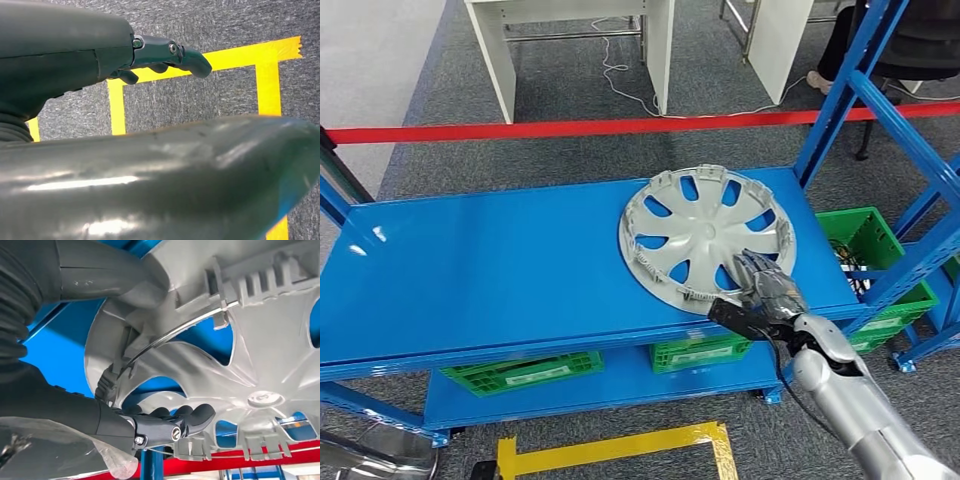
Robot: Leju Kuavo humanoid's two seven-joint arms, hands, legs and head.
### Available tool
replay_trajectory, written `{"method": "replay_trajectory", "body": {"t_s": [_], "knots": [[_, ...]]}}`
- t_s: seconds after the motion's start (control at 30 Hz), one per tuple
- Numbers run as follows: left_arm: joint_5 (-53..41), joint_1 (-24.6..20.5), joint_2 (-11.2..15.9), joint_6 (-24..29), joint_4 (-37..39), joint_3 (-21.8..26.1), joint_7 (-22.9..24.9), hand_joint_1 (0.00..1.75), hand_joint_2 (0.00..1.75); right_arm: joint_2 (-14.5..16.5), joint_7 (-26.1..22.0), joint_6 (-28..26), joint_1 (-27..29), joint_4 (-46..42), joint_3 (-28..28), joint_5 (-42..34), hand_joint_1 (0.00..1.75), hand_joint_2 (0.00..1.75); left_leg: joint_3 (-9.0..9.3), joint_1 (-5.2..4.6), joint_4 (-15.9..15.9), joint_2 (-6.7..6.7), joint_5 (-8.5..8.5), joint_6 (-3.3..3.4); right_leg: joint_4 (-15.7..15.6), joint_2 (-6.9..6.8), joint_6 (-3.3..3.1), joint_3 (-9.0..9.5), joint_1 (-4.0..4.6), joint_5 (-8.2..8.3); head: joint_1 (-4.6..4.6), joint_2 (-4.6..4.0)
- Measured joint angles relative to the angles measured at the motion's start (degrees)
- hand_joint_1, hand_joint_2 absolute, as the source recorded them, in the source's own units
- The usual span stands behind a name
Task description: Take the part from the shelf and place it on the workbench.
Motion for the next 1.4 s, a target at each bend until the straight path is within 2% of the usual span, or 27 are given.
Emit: {"method": "replay_trajectory", "body": {"t_s": [0.67,0.7,0.8,0.83,1.4], "knots": [[-0.1,-0.2,0.0,0.0,0.0,0.0,0.1,0.00,0.00,0.0,-0.5,0.5,-2.5,3.2,1.3,-1.0,0.00,1.75,0.05,-0.01,0.0,0.02,0.17,-0.04,0.0,0.01,-0.08,0.05,0.00,0.21,0.00,0.00],[-0.1,-0.2,0.0,0.0,0.0,0.0,0.1,0.00,0.00,-0.1,-0.5,0.5,-2.5,3.2,1.3,-1.0,0.07,1.75,0.05,-0.01,0.0,0.02,0.17,-0.04,0.0,0.01,-0.08,0.05,0.00,0.21,0.00,0.00],[-0.3,-0.2,0.0,0.0,0.0,0.0,0.1,0.00,0.00,-0.1,-0.7,0.5,-2.5,3.2,1.4,-1.4,1.38,1.75,0.06,-0.01,0.0,0.02,0.18,-0.05,0.0,0.01,-0.08,0.05,0.00,0.21,0.00,0.00],[-0.3,-0.2,0.0,0.0,0.0,0.0,0.1,0.00,0.00,-0.2,-0.8,0.5,-2.5,3.2,1.4,-1.6,1.75,1.75,0.06,-0.01,0.0,0.02,0.18,-0.05,0.0,0.01,-0.08,0.05,0.00,0.22,0.00,0.00],[-1.1,-0.4,0.0,0.6,0.0,-0.1,-0.1,0.00,0.00,-2.2,-4.1,-0.1,-2.7,3.1,1.4,-3.0,1.75,1.75,0.05,-0.01,0.0,0.01,0.17,-0.03,0.0,-0.05,-0.08,0.06,0.01,0.20,-0.01,0.00]]}}
